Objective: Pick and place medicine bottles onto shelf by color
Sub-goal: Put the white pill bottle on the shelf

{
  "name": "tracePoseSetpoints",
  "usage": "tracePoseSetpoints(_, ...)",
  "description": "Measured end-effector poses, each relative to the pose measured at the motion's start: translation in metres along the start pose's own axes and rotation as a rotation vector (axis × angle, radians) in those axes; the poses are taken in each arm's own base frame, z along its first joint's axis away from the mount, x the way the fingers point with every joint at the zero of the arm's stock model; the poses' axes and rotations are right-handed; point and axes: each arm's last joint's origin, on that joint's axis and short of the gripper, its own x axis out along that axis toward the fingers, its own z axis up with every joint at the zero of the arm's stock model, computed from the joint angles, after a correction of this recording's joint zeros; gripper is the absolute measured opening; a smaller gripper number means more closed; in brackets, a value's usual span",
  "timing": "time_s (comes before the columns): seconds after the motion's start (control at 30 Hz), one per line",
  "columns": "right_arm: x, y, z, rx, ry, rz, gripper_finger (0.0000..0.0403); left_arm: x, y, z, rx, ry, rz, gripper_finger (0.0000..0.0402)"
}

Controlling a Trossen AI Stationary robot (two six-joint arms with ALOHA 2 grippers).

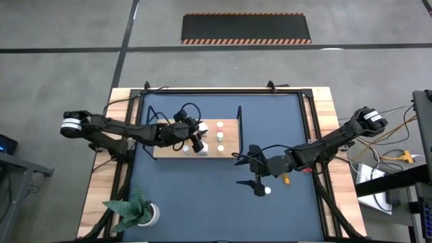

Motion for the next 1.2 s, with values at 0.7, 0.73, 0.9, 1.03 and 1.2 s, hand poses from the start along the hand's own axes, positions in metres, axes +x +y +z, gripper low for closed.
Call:
tracePoseSetpoints(0.7, 0.0, 0.0, 0.0, 0.017, 0.003, 0.0, 0.0327, 0.011, -0.004, -0.009, -0.055, 0.039, 0.009, 0.0198)
tracePoseSetpoints(0.73, 0.0, 0.0, 0.0, 0.017, 0.003, 0.0, 0.0327, 0.011, -0.004, -0.009, -0.056, 0.038, 0.009, 0.0206)
tracePoseSetpoints(0.9, 0.0, 0.0, 0.0, 0.017, 0.003, 0.0, 0.0327, 0.011, -0.004, -0.009, -0.046, 0.041, 0.009, 0.0234)
tracePoseSetpoints(1.03, 0.0, 0.0, 0.0, 0.026, 0.003, 0.0, 0.0327, 0.008, -0.003, -0.008, -0.016, 0.043, 0.006, 0.0239)
tracePoseSetpoints(1.2, 0.0, 0.0, 0.002, 0.046, -0.002, 0.002, 0.0327, -0.01, -0.001, 0.006, 0.039, -0.022, -0.027, 0.024)
